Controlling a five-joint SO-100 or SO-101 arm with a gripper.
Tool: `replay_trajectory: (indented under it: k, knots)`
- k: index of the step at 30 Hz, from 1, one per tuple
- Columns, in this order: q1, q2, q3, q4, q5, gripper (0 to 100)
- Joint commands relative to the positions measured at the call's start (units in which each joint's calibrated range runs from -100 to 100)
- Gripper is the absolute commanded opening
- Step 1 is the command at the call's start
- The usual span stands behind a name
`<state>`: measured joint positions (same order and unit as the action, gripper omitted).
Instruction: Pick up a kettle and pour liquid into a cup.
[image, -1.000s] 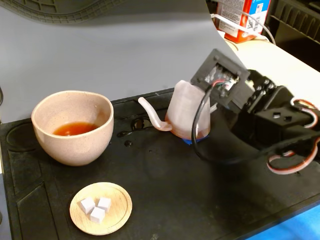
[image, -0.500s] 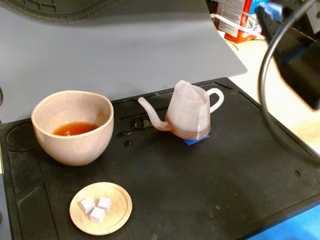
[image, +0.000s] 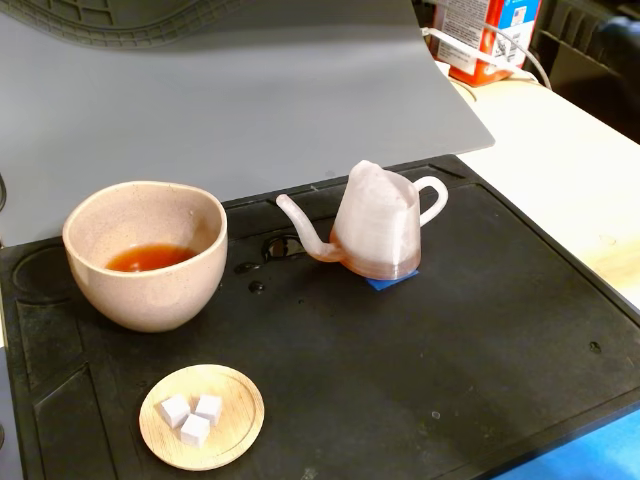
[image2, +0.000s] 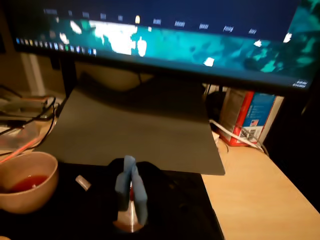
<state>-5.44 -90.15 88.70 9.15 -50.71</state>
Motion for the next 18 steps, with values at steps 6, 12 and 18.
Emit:
replay_trajectory:
  k: [6,12,18]
  knots:
    - [-0.53,-8.82,11.02,3.95,-1.48,1]
    - [-0.45,-8.82,11.02,31.10,-1.48,1]
    - [-0.07,-8.82,11.02,56.87,-1.33,1]
